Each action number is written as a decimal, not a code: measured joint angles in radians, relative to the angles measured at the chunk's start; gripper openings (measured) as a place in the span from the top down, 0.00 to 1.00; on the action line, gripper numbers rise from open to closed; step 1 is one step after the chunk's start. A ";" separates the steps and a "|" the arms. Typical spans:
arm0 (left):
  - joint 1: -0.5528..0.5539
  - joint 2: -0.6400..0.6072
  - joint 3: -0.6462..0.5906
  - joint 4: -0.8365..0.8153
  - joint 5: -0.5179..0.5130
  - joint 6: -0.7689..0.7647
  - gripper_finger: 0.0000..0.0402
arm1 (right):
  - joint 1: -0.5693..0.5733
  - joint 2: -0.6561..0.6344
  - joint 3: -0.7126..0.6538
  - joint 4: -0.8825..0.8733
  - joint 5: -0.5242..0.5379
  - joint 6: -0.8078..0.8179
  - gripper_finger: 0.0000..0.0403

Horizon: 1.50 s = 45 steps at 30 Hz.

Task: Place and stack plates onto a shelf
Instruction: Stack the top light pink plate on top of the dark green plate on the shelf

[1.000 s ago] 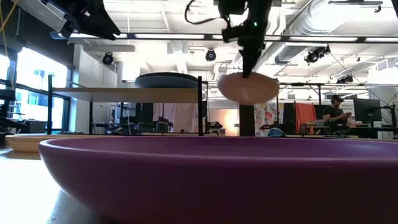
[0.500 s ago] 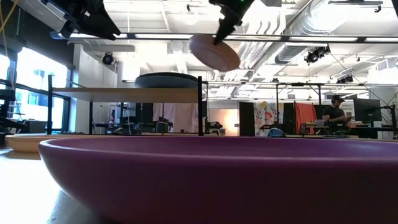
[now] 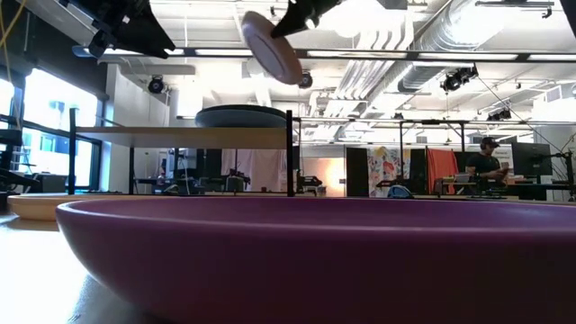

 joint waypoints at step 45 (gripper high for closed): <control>0.000 0.036 0.000 0.003 0.021 -0.005 0.74 | 0.064 0.229 -0.002 -0.037 0.021 -0.292 1.00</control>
